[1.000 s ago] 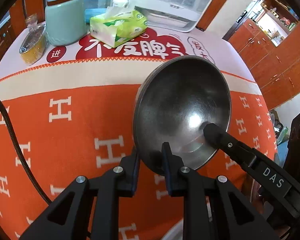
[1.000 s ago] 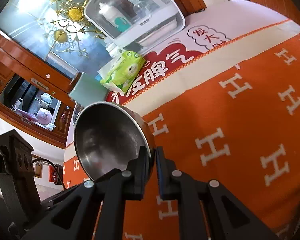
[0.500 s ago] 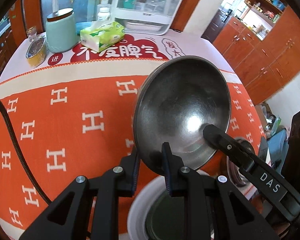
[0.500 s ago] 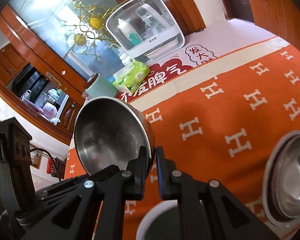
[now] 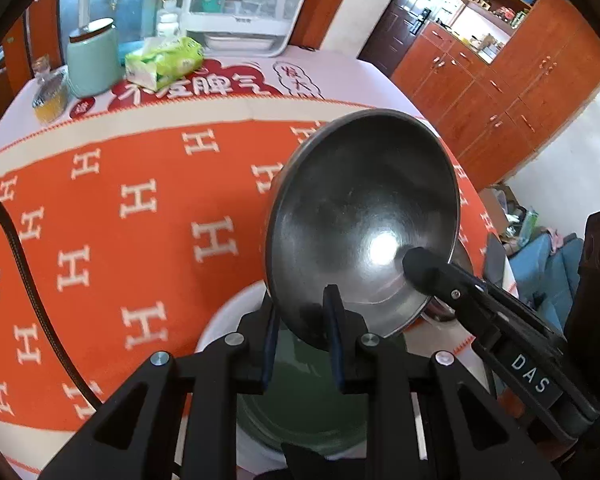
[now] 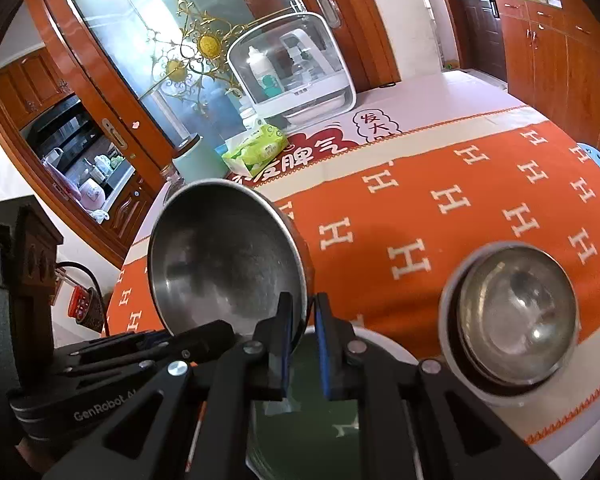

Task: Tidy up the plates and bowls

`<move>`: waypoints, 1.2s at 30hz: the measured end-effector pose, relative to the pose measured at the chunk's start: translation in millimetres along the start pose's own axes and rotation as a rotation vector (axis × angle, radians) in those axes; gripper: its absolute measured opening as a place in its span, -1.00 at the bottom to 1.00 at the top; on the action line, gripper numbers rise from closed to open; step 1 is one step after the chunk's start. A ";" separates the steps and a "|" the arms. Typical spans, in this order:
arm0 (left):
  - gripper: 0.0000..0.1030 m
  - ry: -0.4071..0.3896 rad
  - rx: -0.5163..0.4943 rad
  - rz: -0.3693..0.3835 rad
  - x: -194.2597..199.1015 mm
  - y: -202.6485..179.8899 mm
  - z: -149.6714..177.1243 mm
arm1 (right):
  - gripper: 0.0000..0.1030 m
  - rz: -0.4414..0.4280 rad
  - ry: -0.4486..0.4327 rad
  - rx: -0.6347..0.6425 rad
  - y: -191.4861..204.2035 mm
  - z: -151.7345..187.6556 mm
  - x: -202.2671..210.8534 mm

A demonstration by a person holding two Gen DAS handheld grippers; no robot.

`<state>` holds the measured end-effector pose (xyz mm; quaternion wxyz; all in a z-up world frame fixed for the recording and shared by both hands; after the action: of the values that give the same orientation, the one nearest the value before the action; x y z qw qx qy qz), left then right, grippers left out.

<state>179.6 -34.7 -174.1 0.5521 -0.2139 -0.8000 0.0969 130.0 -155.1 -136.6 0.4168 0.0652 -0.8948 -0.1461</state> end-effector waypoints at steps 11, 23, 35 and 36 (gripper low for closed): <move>-0.63 0.078 -0.085 0.039 -14.8 -39.1 32.5 | -0.75 0.080 0.009 -0.095 -33.9 37.6 29.7; -0.63 0.152 -0.260 0.119 -42.0 -110.3 44.3 | -0.75 0.221 -0.027 -0.223 -89.2 52.5 67.1; -0.62 0.200 -0.292 0.191 -80.6 -161.8 28.2 | -0.75 0.310 -0.051 -0.360 -142.8 52.6 75.2; -0.62 0.208 -0.298 0.192 -85.9 -165.7 27.0 | -0.75 0.315 -0.052 -0.366 -146.2 52.1 74.8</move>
<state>141.3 -218.6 -191.6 0.5820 -0.3774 -0.7203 0.0067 41.2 -300.8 -160.1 0.4163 -0.1556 -0.8630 -0.2403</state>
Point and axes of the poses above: each gripper's, at about its wrist camera, not at the fingertips, and x roughly against the way its jaws point, y to its left, z to its underside, the point moved 8 cm from there along -x, roughly the way its jaws point, and after that the axes turned 8 degrees about x, right-handed, at the moved point
